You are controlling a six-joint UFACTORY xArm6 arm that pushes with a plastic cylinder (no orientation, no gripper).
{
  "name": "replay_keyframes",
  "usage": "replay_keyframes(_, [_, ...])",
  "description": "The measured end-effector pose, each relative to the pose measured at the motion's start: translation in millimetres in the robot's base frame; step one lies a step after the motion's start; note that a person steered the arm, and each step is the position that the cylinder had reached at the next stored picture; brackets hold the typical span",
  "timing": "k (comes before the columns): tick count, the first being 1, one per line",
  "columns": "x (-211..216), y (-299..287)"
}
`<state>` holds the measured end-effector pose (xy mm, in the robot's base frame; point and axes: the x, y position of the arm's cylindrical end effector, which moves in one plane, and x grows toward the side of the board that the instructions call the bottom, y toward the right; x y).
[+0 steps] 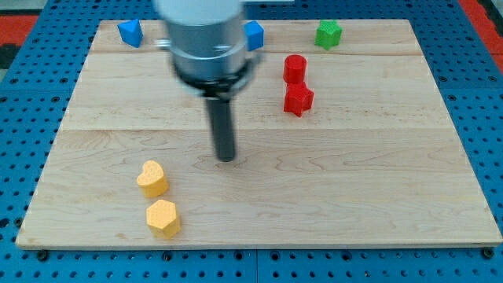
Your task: Put the yellow hexagon to the bottom right of yellow heart
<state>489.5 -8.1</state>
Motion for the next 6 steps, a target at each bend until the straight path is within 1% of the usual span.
replay_keyframes(1, [59, 77])
replay_keyframes(2, [127, 43])
replay_keyframes(4, [129, 18])
replay_keyframes(5, [129, -30])
replay_keyframes(6, [129, -105])
